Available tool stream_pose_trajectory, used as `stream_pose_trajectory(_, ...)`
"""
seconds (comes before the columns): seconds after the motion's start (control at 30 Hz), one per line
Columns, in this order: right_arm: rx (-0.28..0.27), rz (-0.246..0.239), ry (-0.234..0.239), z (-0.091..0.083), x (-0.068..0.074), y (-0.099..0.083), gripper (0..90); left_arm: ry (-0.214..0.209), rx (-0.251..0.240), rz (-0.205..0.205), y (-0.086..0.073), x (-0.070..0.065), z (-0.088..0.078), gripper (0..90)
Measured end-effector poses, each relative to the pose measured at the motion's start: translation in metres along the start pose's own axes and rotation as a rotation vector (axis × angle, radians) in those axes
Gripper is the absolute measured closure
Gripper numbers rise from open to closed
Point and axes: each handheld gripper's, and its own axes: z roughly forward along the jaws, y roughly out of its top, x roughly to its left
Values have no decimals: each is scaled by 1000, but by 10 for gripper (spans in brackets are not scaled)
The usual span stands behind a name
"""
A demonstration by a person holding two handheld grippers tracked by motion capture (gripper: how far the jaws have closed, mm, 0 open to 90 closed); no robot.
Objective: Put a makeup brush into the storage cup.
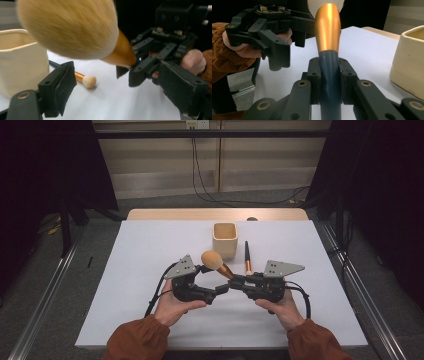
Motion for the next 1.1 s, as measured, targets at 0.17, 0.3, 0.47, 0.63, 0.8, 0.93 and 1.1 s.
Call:
stream_pose_trajectory(0.17, 0, -1, 5, 1, 0, -1, 748, -30, 0, -22, 1, 2, 6, 290)
stream_pose_trajectory(0.3, -3, 1, 1, 0, -1, -1, 748, -37, -22, -45, 2, 4, 10, 351)
stream_pose_trajectory(0.47, -2, 5, 5, 0, -2, -2, 748, -65, -35, -57, 5, 2, 17, 411)
stream_pose_trajectory(0.63, -10, 12, 11, -1, -3, -2, 747, -76, -60, -89, 7, 5, 19, 523)
stream_pose_trajectory(0.8, -13, 13, 17, -2, -3, -2, 747, -91, -73, -104, 8, 6, 18, 589)
stream_pose_trajectory(0.93, -9, 15, 19, -1, -3, -3, 746, -98, -69, -108, 8, 6, 18, 603)
stream_pose_trajectory(1.1, -3, 22, 20, 1, -3, -3, 739, -101, -34, -112, 11, 7, 17, 620)
